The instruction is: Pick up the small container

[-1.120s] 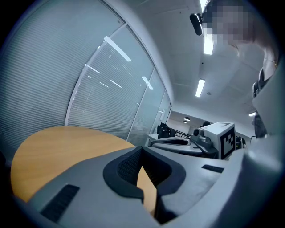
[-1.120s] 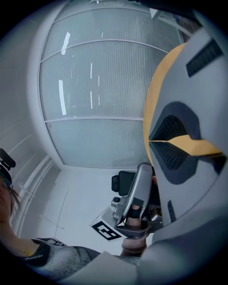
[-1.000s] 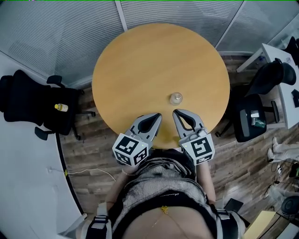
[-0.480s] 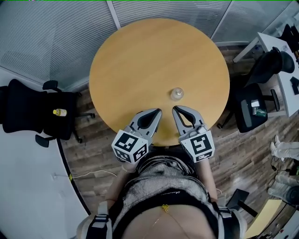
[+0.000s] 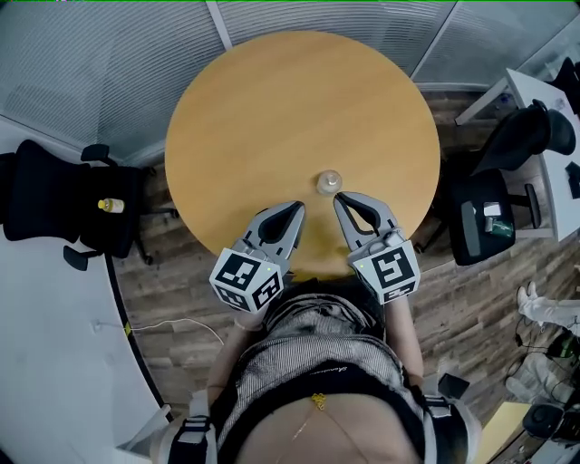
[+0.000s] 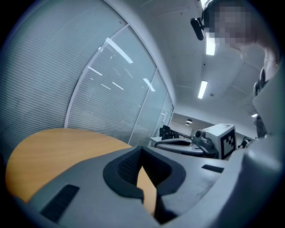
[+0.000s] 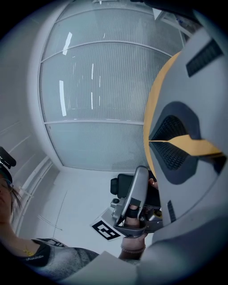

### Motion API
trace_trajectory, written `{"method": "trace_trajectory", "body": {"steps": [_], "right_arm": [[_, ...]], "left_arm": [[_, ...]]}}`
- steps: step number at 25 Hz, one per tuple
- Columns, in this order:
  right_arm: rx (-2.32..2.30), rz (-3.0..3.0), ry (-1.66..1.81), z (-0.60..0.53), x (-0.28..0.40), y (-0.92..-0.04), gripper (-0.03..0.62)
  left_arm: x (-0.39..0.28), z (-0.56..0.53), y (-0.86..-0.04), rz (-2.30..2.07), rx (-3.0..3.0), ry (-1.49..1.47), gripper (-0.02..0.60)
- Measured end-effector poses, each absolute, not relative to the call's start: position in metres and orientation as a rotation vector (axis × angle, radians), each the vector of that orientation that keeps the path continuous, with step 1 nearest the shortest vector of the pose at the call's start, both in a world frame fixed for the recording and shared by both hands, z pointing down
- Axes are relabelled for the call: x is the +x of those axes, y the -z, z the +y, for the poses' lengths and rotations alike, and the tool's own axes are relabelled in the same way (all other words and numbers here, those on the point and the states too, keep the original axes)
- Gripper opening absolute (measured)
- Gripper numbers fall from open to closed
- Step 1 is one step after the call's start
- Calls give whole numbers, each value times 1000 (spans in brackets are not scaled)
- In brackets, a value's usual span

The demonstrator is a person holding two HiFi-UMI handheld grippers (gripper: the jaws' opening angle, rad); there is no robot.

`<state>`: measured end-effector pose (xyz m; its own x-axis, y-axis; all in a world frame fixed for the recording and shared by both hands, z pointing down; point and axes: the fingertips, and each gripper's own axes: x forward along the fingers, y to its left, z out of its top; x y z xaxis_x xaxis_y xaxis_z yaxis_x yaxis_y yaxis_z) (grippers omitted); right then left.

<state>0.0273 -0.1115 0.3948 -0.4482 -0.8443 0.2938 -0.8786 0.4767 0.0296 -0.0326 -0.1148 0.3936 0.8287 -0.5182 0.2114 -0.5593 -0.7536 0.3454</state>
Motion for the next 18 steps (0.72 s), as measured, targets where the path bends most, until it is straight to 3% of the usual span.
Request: {"method": "trace_trajectory", "body": {"steps": [18], "right_arm": [[1507, -2510, -194, -140, 113, -386, 21]], "left_arm": [[10, -125, -390, -949, 2579, -134, 3]]}}
